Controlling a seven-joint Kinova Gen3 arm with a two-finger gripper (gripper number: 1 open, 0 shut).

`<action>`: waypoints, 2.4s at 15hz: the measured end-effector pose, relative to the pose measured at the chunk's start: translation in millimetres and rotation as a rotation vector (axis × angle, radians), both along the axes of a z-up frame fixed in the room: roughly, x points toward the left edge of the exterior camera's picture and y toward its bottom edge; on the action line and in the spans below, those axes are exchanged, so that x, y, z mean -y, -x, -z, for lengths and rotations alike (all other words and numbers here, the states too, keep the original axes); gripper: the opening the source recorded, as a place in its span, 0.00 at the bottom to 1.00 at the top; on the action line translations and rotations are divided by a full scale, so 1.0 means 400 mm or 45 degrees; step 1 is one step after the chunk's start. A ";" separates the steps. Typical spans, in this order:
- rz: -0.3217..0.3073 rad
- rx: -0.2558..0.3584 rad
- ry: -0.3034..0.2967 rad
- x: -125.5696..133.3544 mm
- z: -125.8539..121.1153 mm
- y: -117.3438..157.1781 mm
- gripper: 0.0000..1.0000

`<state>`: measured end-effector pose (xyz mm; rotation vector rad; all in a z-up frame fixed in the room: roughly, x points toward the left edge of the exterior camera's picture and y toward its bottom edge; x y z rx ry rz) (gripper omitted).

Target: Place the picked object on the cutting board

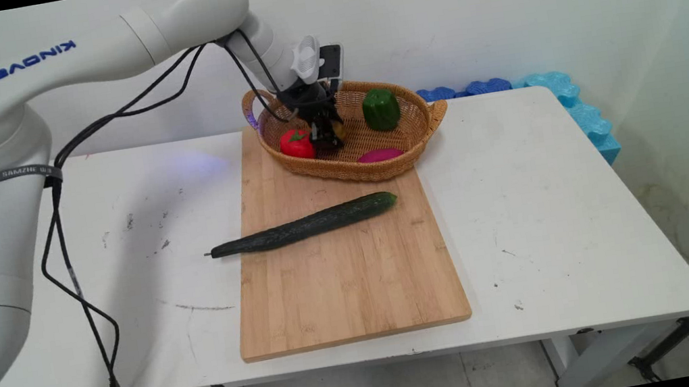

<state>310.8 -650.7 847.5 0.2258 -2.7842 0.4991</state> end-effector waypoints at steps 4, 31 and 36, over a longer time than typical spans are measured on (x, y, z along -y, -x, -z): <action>0.007 -0.020 0.024 -0.012 -0.038 0.010 0.00; -0.232 -0.385 -0.176 -0.543 -0.207 0.131 0.00; -0.295 -0.468 -0.241 -0.610 -0.133 0.157 0.00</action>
